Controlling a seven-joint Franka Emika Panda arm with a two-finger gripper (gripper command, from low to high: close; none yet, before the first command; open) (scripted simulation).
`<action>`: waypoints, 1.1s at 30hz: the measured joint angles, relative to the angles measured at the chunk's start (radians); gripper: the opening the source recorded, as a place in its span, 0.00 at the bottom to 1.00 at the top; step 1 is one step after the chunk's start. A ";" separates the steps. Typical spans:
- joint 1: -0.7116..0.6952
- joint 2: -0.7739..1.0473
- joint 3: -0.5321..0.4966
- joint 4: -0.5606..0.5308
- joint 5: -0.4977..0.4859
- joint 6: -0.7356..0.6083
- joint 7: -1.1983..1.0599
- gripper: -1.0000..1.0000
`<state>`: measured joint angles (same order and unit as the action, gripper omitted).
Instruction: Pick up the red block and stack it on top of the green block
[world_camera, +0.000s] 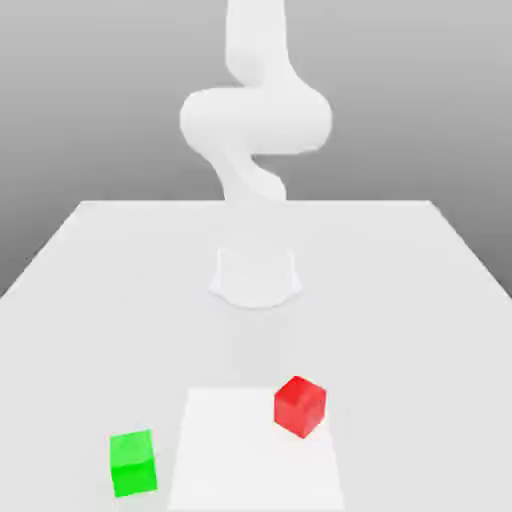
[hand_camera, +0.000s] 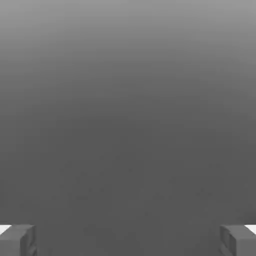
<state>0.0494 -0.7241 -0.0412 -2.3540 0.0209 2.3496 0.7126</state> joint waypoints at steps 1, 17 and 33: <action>0.022 0.037 -0.018 -0.025 0.011 0.024 -0.042 0.50; 0.256 0.623 -0.112 -0.415 0.040 0.395 -0.608 0.50; 0.204 0.954 -0.023 -0.434 0.092 0.668 -0.726 0.00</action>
<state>0.2530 0.2294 -0.0644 -2.7880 0.1124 3.0173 -0.0138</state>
